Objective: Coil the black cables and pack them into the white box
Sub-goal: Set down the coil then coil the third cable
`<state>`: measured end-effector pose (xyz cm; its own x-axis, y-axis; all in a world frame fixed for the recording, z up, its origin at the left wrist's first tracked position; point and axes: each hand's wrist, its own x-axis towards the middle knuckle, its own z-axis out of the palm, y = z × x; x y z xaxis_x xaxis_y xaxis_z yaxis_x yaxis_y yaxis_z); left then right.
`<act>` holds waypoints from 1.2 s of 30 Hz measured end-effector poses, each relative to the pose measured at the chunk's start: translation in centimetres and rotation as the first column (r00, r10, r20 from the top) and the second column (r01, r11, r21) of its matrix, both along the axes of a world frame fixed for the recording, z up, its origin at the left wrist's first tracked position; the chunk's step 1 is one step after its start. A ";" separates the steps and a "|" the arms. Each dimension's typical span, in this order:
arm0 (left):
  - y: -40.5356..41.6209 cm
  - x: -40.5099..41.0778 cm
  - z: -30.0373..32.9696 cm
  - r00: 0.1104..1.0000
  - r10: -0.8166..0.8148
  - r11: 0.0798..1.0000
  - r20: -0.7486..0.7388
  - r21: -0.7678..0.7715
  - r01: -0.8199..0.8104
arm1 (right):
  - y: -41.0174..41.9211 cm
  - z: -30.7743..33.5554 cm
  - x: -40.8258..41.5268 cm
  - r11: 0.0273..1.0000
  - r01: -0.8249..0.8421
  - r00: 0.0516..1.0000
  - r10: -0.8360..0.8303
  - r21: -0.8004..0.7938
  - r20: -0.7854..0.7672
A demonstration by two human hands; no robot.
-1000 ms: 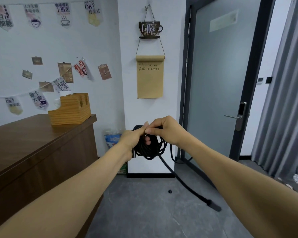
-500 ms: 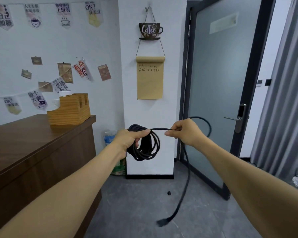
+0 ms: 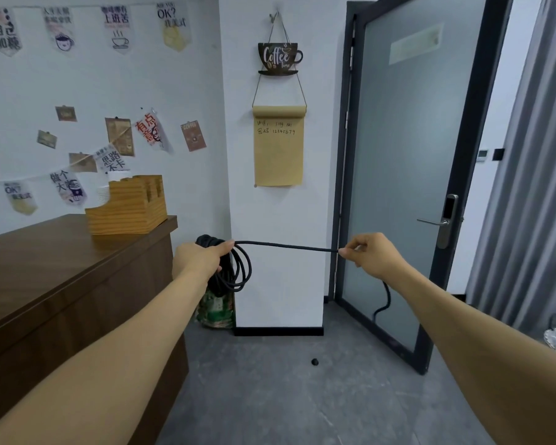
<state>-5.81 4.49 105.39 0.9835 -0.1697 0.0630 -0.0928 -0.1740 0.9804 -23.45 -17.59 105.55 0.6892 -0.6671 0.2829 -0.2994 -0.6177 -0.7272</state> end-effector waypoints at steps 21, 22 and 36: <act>-3.1 -1.8 0.1 0.990 -0.025 0.984 0.136 0.177 0.001 | 7.9 2.8 4.0 0.839 -0.517 0.848 0.477 -0.168 -0.229; -3.4 -2.2 0.0 0.989 -0.063 0.985 0.130 0.170 0.040 | 8.4 3.1 4.1 0.839 -0.529 0.846 0.511 -0.127 -0.154; -4.7 -5.8 -0.3 0.830 -0.553 0.809 -0.076 -0.287 0.513 | 7.3 2.1 4.2 0.948 -0.300 0.911 0.250 0.110 0.328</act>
<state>-11.60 -0.16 105.06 0.7430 -0.6684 0.0340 0.0498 0.1059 0.9931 -19.25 -10.25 107.66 0.7476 -0.5158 0.4183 0.1184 -0.5163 -0.8482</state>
